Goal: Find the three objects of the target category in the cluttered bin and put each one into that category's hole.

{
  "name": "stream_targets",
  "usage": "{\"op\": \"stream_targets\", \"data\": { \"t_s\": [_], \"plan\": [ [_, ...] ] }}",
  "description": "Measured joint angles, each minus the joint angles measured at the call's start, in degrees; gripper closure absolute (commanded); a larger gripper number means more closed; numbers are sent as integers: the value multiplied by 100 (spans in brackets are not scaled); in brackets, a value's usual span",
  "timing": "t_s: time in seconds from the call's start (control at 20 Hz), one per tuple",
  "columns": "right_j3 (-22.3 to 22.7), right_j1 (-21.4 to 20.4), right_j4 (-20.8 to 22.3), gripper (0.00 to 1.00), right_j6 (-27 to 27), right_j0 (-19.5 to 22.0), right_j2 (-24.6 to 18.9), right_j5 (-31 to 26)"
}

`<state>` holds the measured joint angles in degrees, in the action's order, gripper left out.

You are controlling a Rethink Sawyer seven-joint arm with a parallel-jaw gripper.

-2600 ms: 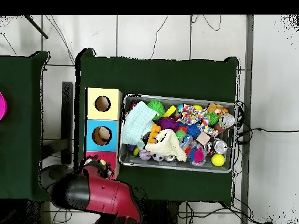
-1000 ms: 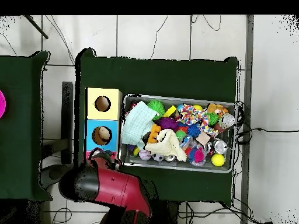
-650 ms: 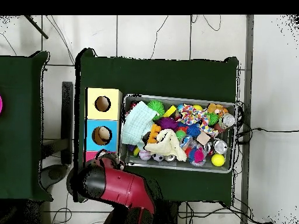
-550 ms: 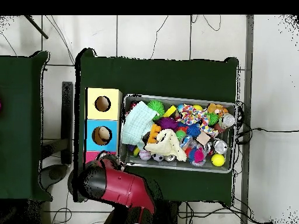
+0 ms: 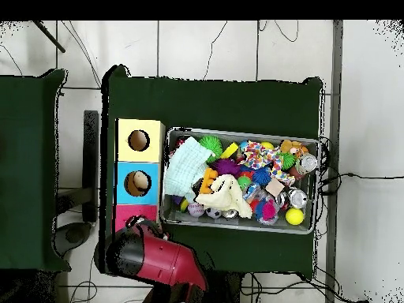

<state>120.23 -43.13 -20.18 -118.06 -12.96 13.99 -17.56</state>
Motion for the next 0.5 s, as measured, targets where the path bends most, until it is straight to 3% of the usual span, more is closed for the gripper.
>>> {"op": "stream_targets", "data": {
  "t_s": [0.5],
  "plan": [
    [136, -40, -4, 100, 0, -19, -31, 240]
  ]
}}
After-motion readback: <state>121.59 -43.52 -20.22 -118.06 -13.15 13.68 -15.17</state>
